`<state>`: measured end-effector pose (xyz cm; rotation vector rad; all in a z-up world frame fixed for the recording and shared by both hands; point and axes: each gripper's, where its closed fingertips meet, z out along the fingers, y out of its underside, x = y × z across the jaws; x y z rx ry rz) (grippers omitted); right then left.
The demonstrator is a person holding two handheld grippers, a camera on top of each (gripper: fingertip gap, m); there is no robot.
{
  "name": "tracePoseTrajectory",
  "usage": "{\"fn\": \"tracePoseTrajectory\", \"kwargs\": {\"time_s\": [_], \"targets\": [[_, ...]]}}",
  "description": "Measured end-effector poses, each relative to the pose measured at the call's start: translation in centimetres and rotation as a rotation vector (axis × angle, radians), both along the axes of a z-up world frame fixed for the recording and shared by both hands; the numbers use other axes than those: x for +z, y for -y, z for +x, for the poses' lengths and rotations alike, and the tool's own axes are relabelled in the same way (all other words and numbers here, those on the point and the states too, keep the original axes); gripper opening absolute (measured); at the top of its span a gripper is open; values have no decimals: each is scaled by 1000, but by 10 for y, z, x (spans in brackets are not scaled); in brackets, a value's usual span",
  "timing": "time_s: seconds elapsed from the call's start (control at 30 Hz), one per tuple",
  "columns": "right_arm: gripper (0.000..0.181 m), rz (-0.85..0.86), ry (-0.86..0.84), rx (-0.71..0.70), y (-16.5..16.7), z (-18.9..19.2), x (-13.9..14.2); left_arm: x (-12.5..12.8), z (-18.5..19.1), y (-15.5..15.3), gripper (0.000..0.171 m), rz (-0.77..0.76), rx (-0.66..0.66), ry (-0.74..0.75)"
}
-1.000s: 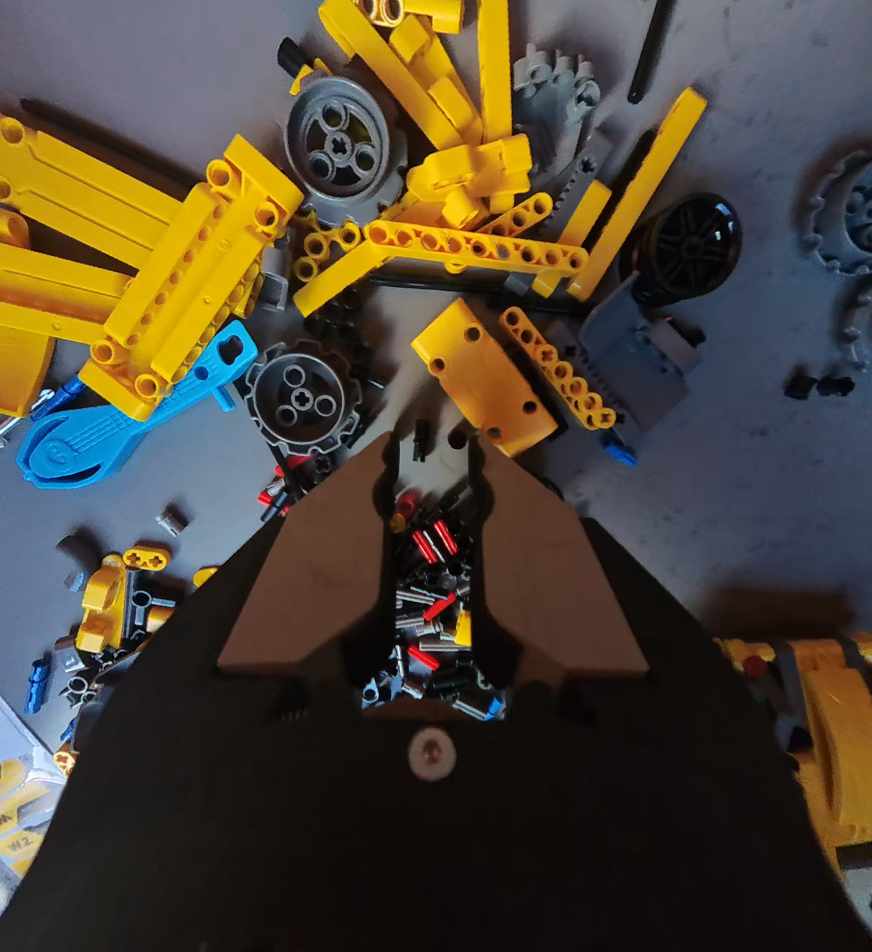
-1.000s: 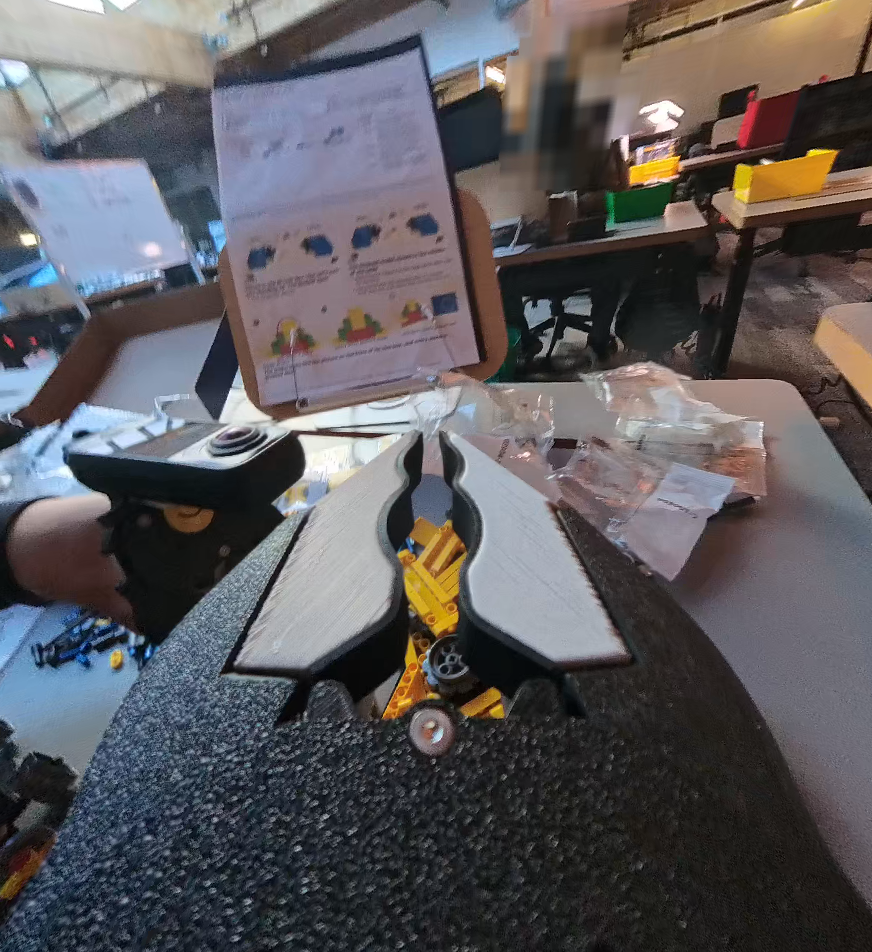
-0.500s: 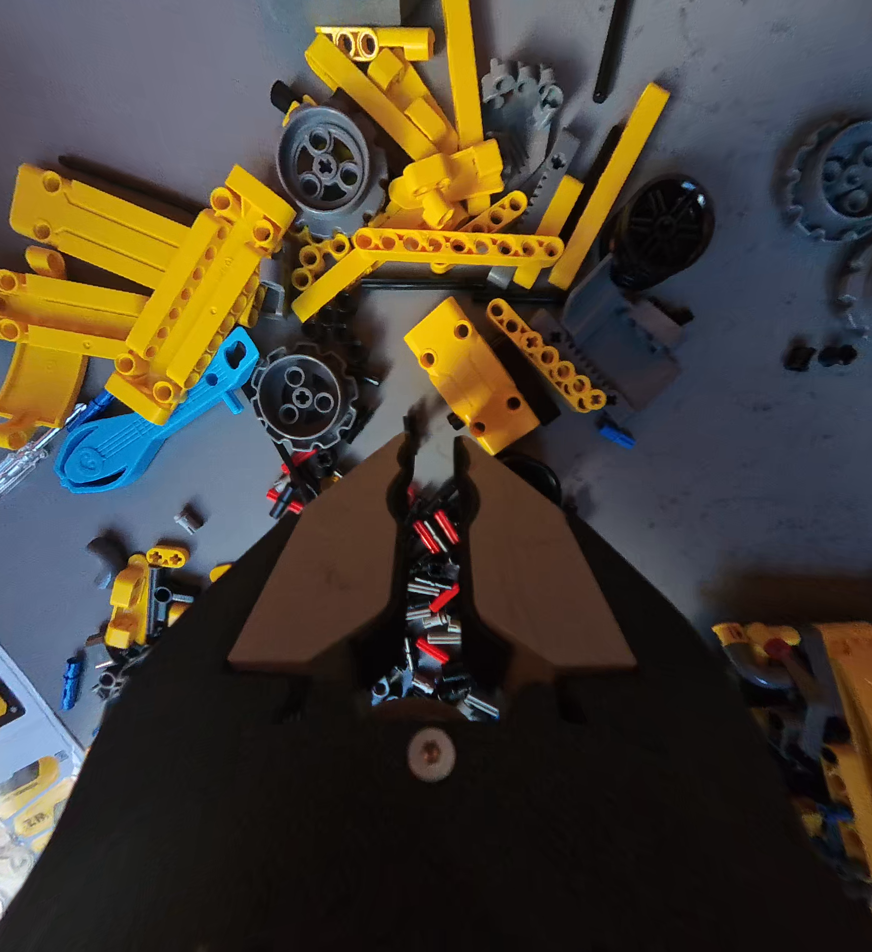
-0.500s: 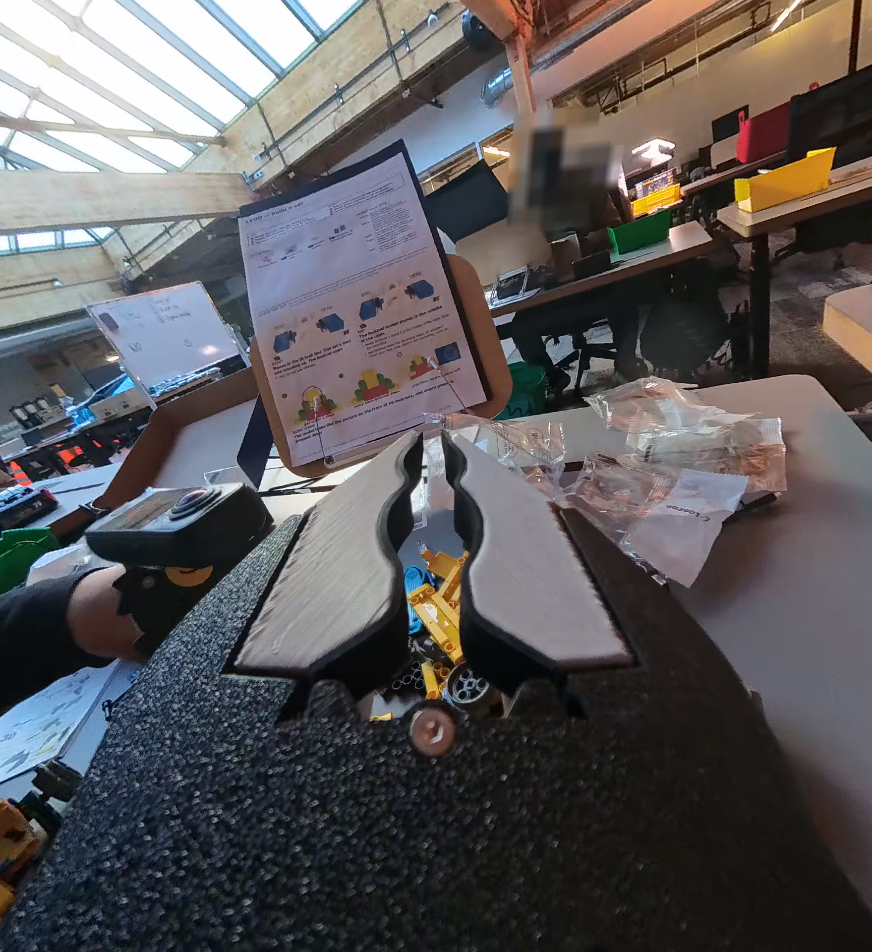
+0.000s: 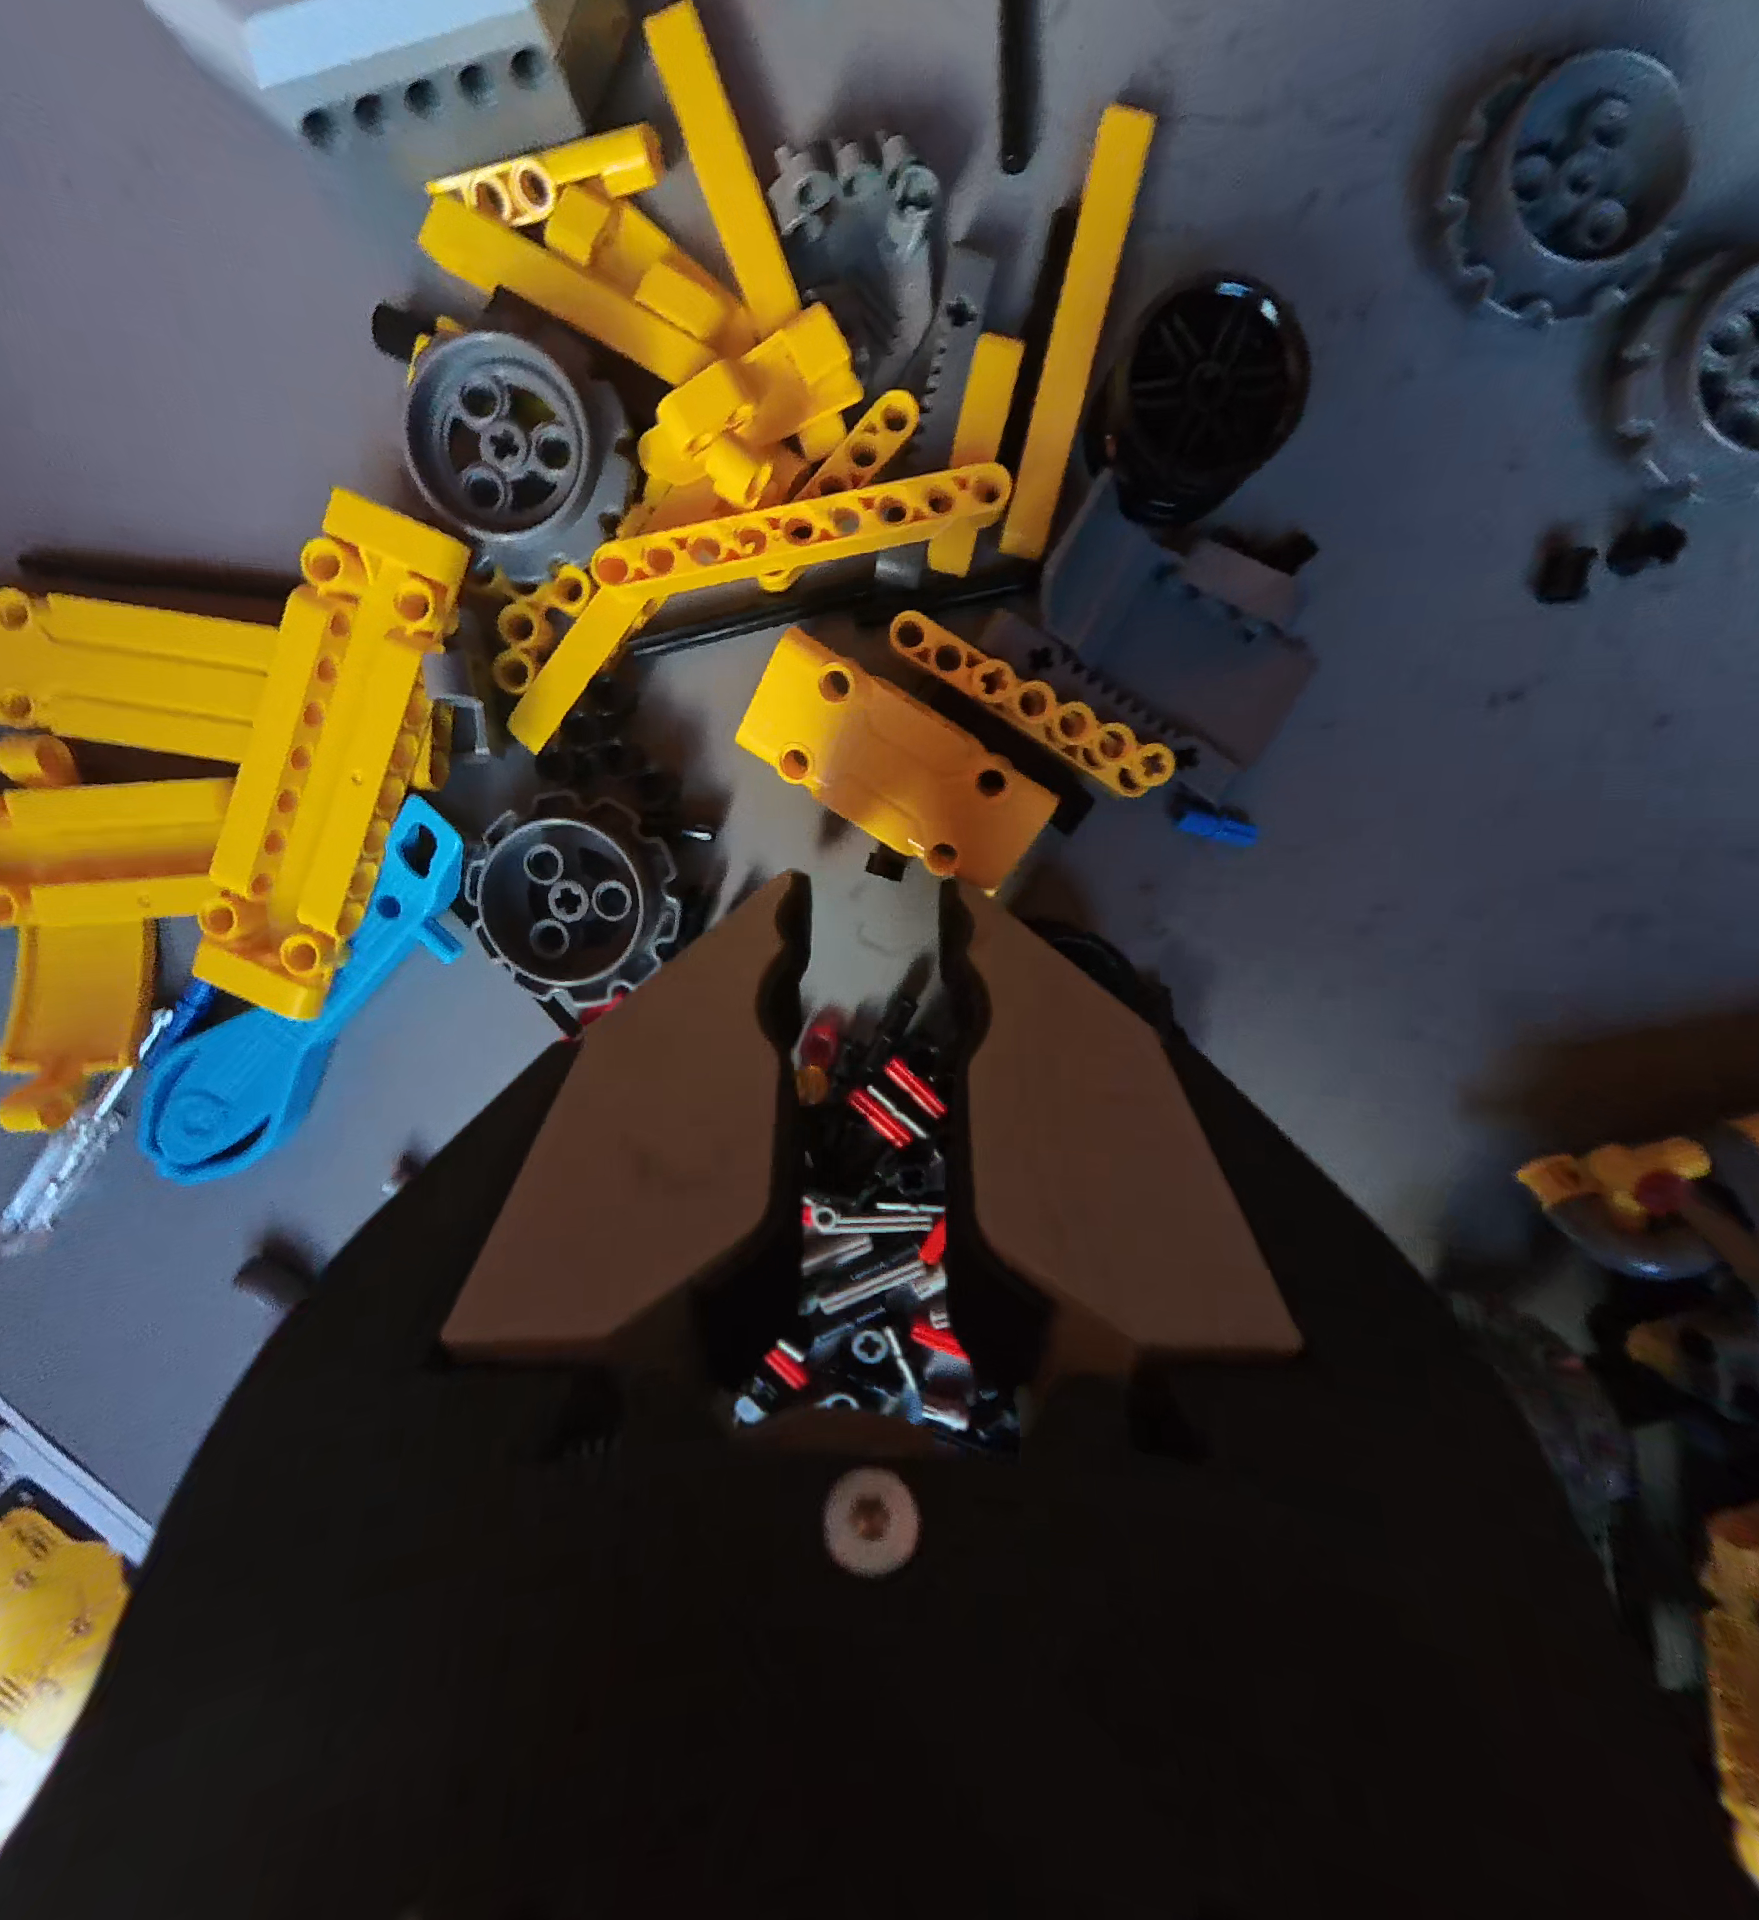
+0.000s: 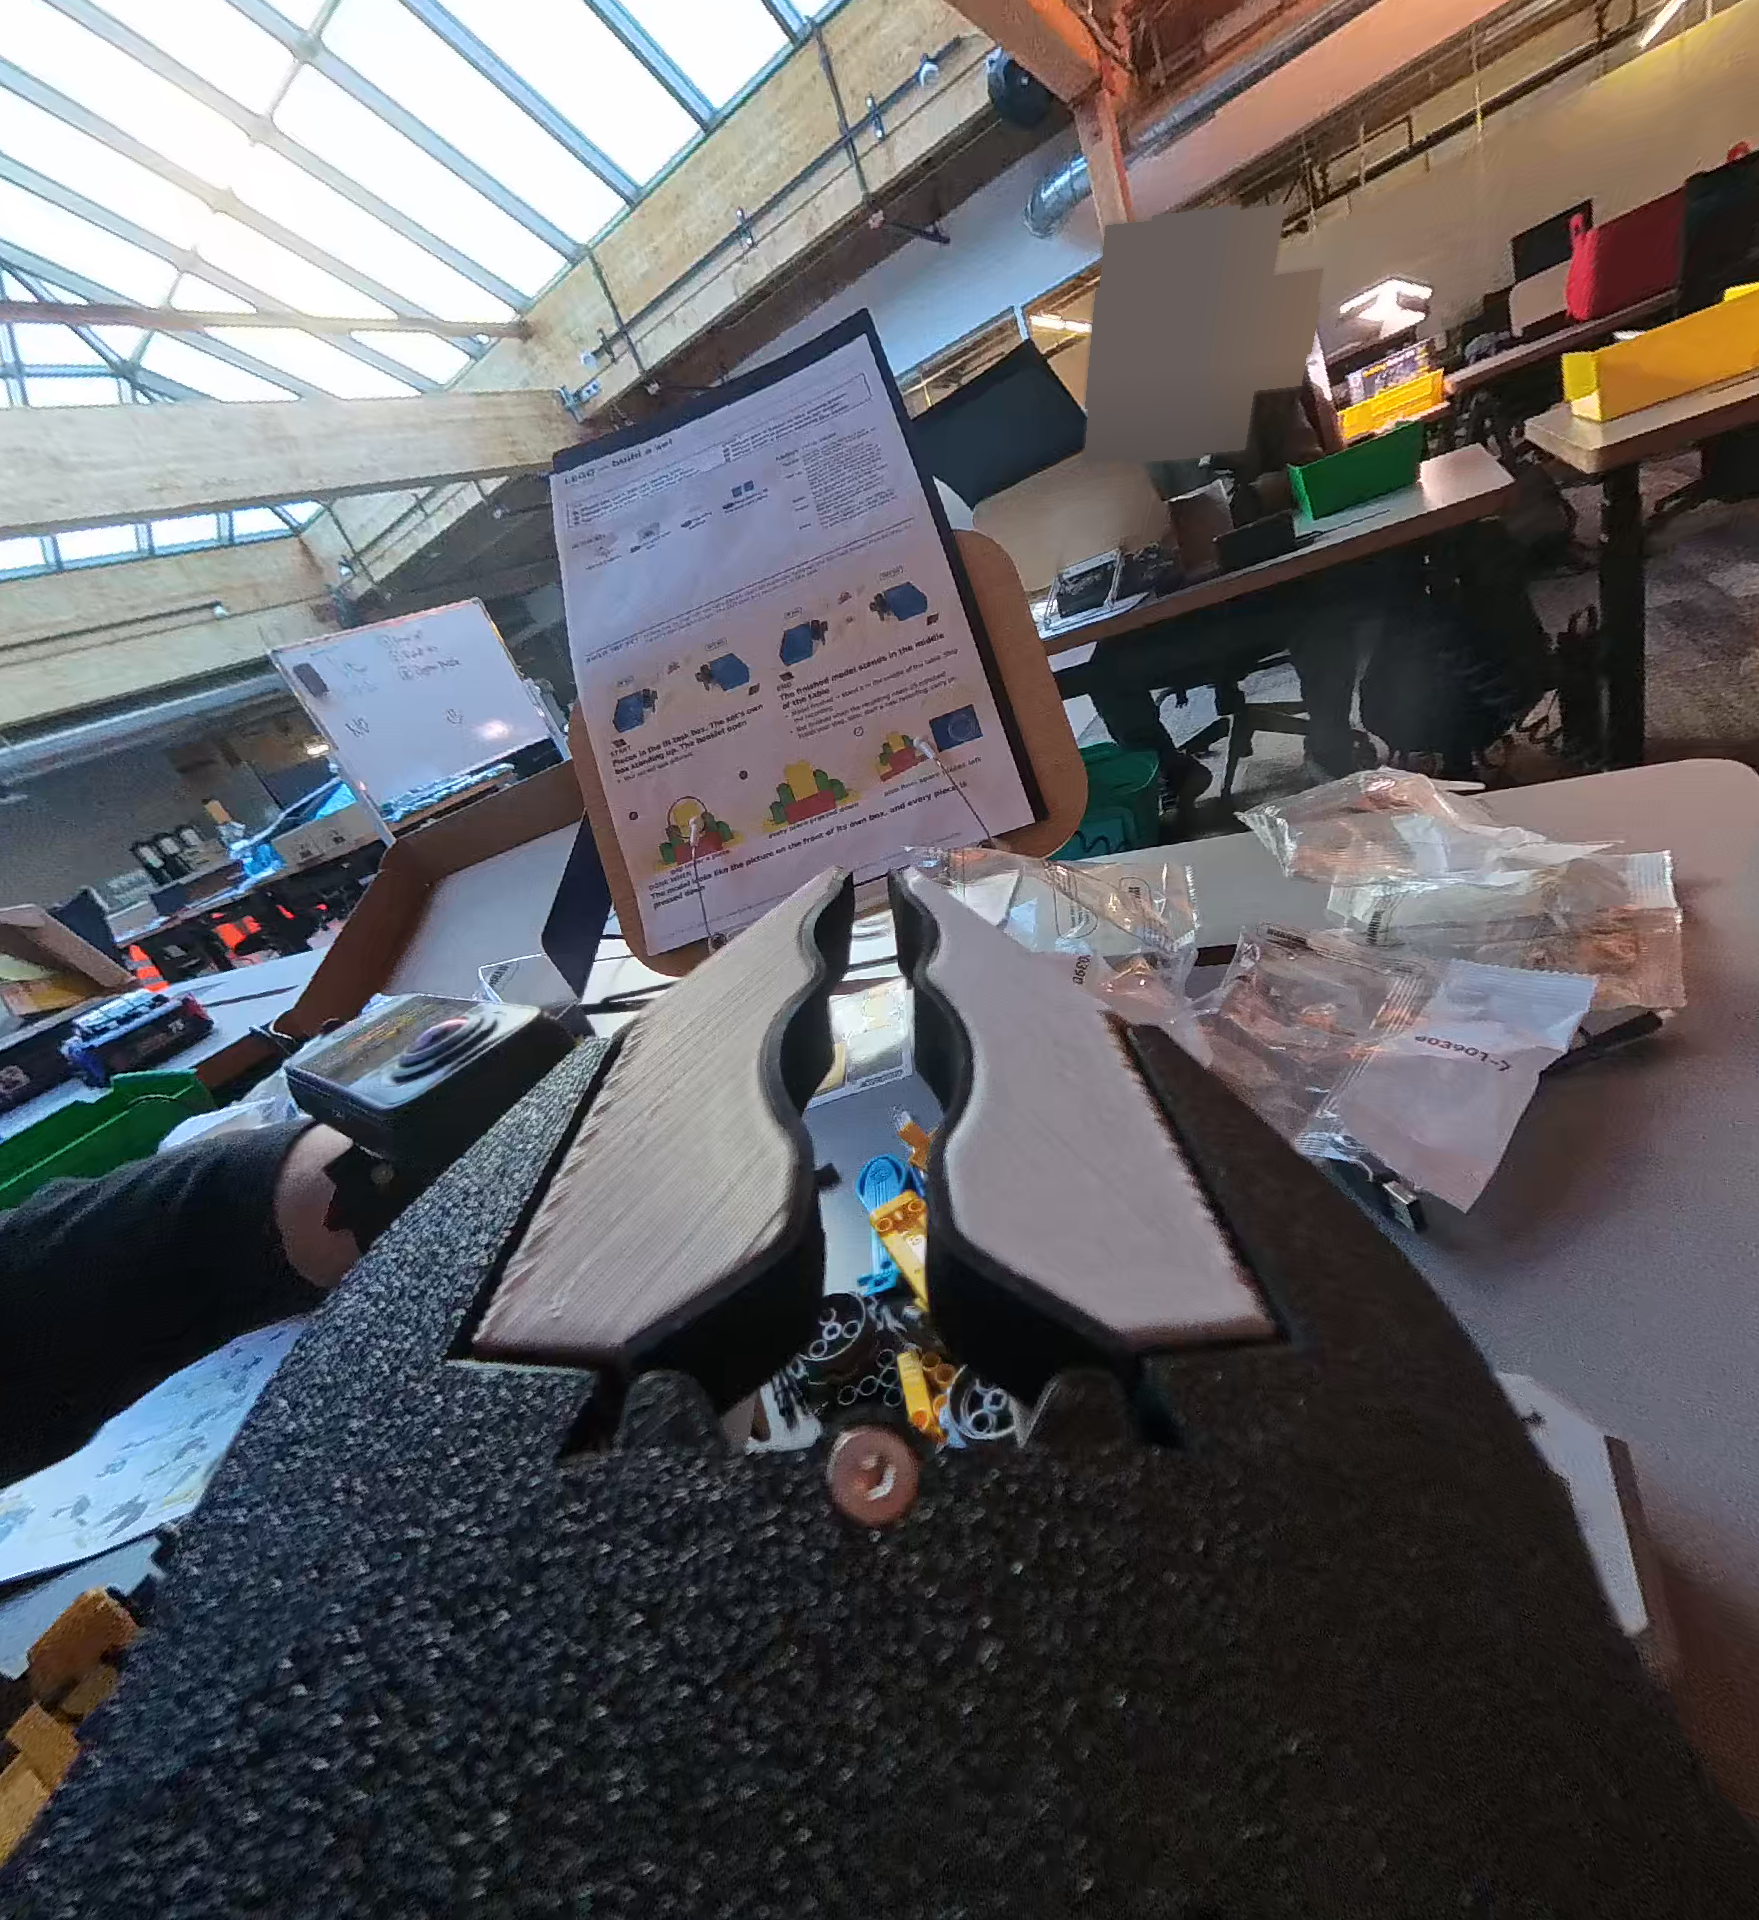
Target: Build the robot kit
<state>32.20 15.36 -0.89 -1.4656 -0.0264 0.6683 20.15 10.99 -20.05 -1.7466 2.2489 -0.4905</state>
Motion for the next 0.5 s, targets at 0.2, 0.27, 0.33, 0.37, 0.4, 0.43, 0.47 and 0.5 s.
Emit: {"fn": "tracePoseTrajectory", "kwargs": {"time_s": [0.2, 0.27, 0.33, 0.37, 0.4, 0.43, 0.47, 0.5], "targets": [[7, -2, -22, 16, 0, 0, 0, -1, 4, 0, 18, -16, -67, 4], [7, -1, -28, 20, 0, 0, 0, -5, 3, 1, 16, -32, -78, -17], [7, -2, -31, 22, 0, 0, 0, -5, 3, 3, 12, -45, -91, -14], [7, -1, -33, 23, -1, 0, 0, -5, 3, 3, 10, -44, -92, -11], [7, -1, -34, 25, 0, 0, 0, -5, 3, 2, 5, -36, -93, -10], [7, 0, -36, 26, 0, 0, 0, -5, 3, 2, 4, -31, -95, -8], [7, 0, -36, 27, 0, 0, 0, -5, 3, 2, 4, -28, -93, -8], [7, -1, -35, 28, 0, 0, 0, -5, 2, 1, 4, -26, -89, -9]]}}
